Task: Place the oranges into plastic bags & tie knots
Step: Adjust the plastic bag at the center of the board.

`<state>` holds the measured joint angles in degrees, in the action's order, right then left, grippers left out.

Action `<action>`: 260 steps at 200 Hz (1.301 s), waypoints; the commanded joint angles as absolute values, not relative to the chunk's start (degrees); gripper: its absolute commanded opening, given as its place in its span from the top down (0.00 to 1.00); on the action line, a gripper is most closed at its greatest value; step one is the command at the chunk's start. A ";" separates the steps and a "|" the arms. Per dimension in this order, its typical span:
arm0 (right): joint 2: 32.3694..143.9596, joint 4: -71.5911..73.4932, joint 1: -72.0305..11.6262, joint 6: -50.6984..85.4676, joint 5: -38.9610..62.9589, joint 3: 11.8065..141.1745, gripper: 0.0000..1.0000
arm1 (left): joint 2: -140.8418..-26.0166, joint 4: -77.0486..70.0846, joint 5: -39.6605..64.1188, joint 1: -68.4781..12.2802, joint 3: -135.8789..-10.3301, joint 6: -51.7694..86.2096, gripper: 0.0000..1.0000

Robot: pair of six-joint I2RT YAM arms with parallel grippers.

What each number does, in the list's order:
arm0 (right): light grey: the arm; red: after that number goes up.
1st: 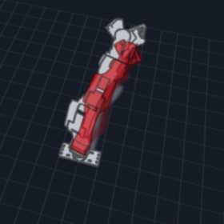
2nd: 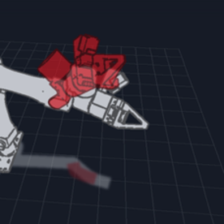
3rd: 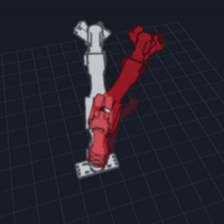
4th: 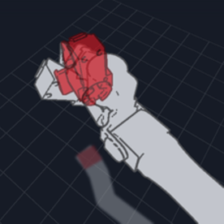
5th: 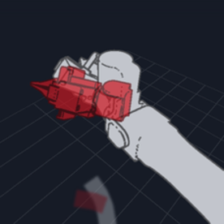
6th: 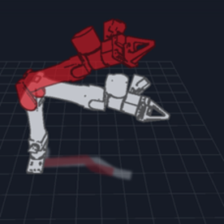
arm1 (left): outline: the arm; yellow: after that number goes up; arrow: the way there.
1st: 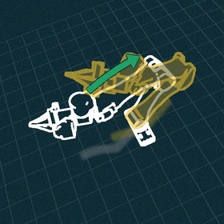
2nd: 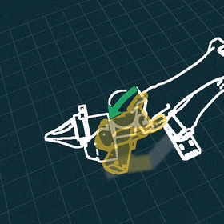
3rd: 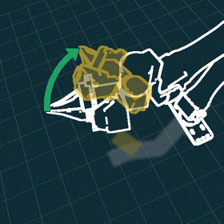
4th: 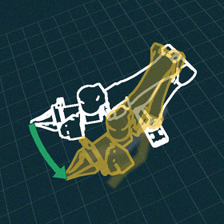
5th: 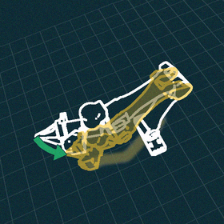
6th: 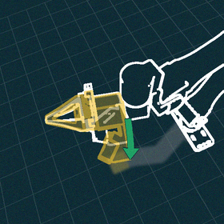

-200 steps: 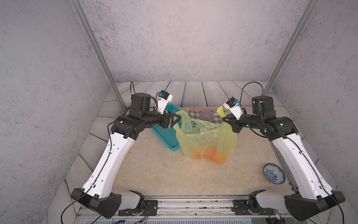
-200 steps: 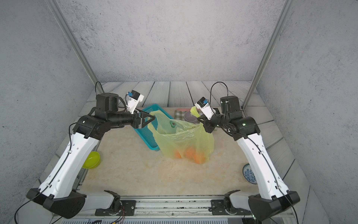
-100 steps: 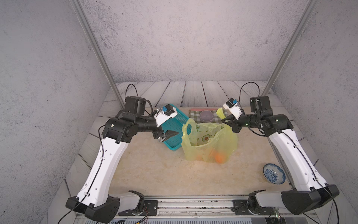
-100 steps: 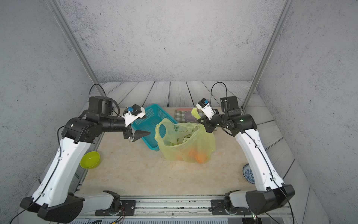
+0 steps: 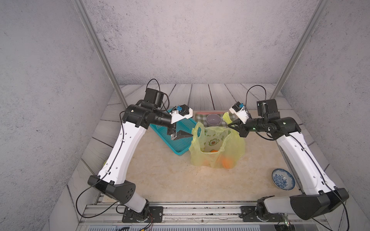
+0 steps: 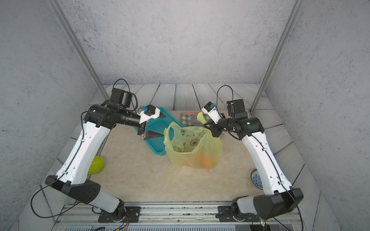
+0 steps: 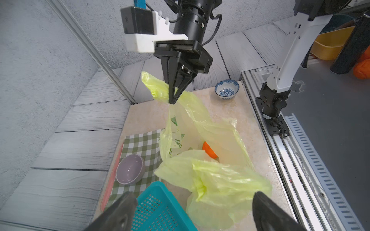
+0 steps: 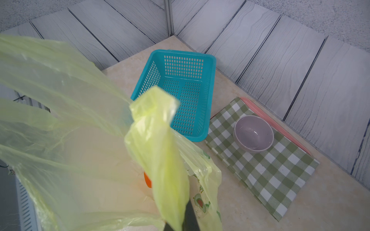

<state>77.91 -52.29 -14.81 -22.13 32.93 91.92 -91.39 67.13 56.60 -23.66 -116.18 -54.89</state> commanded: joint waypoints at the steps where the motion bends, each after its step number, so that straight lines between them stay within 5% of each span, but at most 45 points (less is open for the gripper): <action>1: 78.74 -53.27 -14.60 -22.41 34.06 91.47 0.96 | -95.03 73.01 61.38 -24.21 -121.75 -56.31 0.07; 94: 78.93 -52.21 -14.60 -22.50 33.93 90.13 0.95 | -104.76 85.52 67.61 -27.33 -128.50 -59.88 0.11; 161: 79.33 -52.02 -14.61 -22.41 34.05 89.97 0.95 | -102.52 86.08 74.44 -27.60 -128.22 -59.65 0.00; 204: 79.41 -51.81 -14.60 -22.18 34.23 89.44 0.95 | -96.46 68.47 65.44 -30.27 -117.10 -51.49 0.00; 260: 79.32 -51.83 -14.65 -22.07 34.19 88.97 0.95 | -99.13 64.64 59.21 -33.87 -118.54 -48.15 0.00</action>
<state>78.56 -51.66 -14.81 -22.50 33.10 89.84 -98.10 67.83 61.87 -33.47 -118.58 -50.52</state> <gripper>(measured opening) 0.050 0.993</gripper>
